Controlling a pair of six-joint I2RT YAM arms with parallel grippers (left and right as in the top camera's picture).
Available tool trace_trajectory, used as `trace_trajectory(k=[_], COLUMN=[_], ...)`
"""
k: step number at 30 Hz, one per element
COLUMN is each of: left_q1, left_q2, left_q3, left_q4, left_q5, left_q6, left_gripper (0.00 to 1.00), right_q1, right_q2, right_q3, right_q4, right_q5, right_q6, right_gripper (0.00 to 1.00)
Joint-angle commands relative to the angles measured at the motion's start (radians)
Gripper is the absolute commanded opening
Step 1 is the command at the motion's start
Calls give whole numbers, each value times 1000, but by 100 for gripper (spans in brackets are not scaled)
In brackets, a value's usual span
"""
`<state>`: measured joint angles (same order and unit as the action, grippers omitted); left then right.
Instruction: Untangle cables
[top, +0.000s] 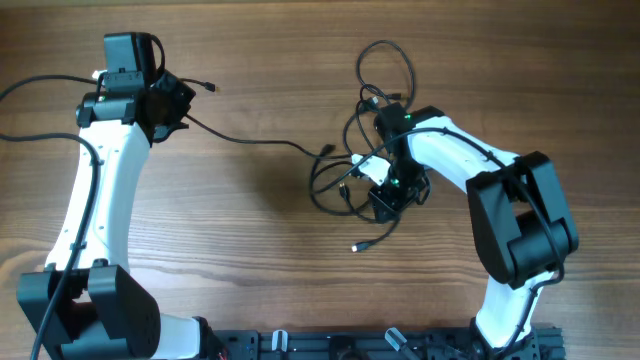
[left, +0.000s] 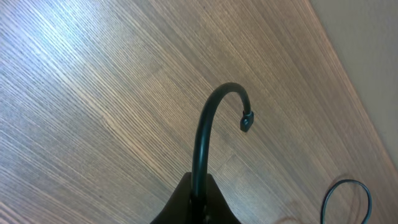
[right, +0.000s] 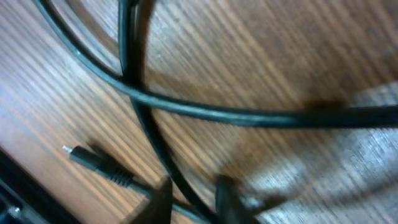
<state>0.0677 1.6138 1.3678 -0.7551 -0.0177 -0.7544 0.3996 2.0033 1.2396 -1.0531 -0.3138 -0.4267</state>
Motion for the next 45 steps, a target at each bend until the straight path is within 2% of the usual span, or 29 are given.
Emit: trace_trajectory(k=[1, 4, 10, 15, 18, 19, 20, 21, 22, 26, 31, 36, 40, 42, 45], left_q1=[2, 2, 2, 2, 2, 2, 2, 2, 2, 2, 2, 2, 2, 2, 2], left_q2=[2, 2, -51, -198, -290, -323, -345, -377, -391, -419, -408, -402, -402, -402, -402], left_q3=[5, 5, 11, 14, 14, 14, 14, 14, 14, 14, 14, 14, 14, 14, 14], left_q4=[4, 12, 42, 69, 89, 95, 102, 113, 118, 136, 135, 119, 106, 105, 122], left_q5=[-14, -14, 34, 149, 167, 166, 167, 166, 166, 167, 195, 200, 203, 254, 434], left_q6=[-9, -2, 198, 336, 336, 336, 336, 336, 336, 331, 328, 328, 329, 362, 465], left_gripper=[4, 4, 4, 4, 4, 4, 4, 4, 4, 4, 4, 4, 4, 4, 4], right_q1=[2, 1, 2, 1, -8, -20, -32, -54, -71, -93, -89, -89, -89, -89, -89], right_q2=[16, 15, -42, -192, -279, -301, -309, -309, -305, -299, -299, -294, -292, -292, -292], right_q3=[-19, -8, 151, 278, 288, 288, 288, 288, 277, 175, 11, -131, -180, -187, -187], right_q4=[21, 14, -90, -88, -61, -64, -69, -77, -76, 4, 179, 377, 508, 558, 622], right_q5=[-2, 2, 6, 99, 193, 234, 244, 227, 196, -3, -92, -142, -65, -59, -60], right_q6=[24, 46, 153, 366, 542, 623, 657, 664, 661, 555, 479, 483, 540, 542, 531], right_gripper=[4, 4, 4, 4, 6, 16, 31, 39, 41, 40, 40, 41, 41, 42, 45])
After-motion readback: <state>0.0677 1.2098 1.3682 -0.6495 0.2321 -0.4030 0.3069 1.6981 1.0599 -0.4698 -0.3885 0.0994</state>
